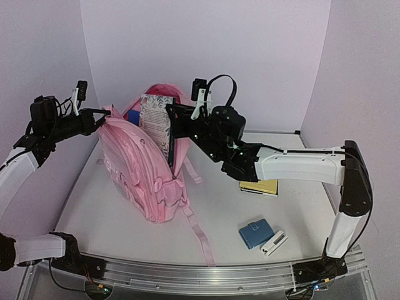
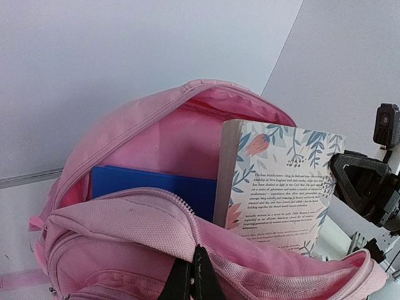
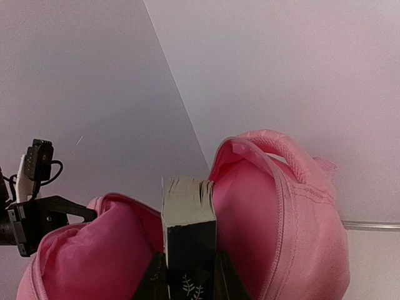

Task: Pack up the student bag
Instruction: Place the book in the student bag.

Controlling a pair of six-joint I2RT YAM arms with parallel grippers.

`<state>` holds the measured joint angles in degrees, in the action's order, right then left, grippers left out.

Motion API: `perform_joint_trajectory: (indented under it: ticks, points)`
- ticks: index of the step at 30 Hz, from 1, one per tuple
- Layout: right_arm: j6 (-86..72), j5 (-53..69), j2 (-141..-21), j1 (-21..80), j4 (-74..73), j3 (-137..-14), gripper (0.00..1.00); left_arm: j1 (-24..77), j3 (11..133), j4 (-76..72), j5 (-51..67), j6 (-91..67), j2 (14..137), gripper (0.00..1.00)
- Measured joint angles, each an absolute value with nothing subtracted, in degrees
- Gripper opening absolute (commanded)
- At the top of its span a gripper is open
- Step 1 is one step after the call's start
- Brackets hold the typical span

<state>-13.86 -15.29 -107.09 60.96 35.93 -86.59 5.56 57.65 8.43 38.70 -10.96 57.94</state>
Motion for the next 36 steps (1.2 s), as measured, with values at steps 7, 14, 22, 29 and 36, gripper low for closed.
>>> perform_joint_trajectory:
  ticks: [7, 14, 22, 29, 36]
  points:
    - [-14.1, -15.6, -106.0, 62.3, 39.0, -83.9, 0.00, 5.6, 57.6, 8.0, 39.0, -11.0, 58.4, 0.00]
    - [-13.4, -16.4, -107.8, 66.1, 41.9, -82.5, 0.00, 5.6, 57.6, 7.9, 39.0, -11.0, 58.6, 0.00]
    - [-11.4, -20.4, -112.4, 68.7, 45.1, -82.5, 0.38, 5.6, 57.6, 7.9, 39.4, -11.0, 58.7, 0.00]
    - [-11.8, -20.1, -111.7, 69.1, 46.9, -82.4, 0.68, 5.6, 57.6, 7.5, 39.5, -11.0, 58.9, 0.00]
    - [-15.3, -16.0, -102.4, 69.5, 39.7, -79.2, 0.79, 5.6, 57.6, 7.6, 38.9, -11.0, 59.0, 0.00]
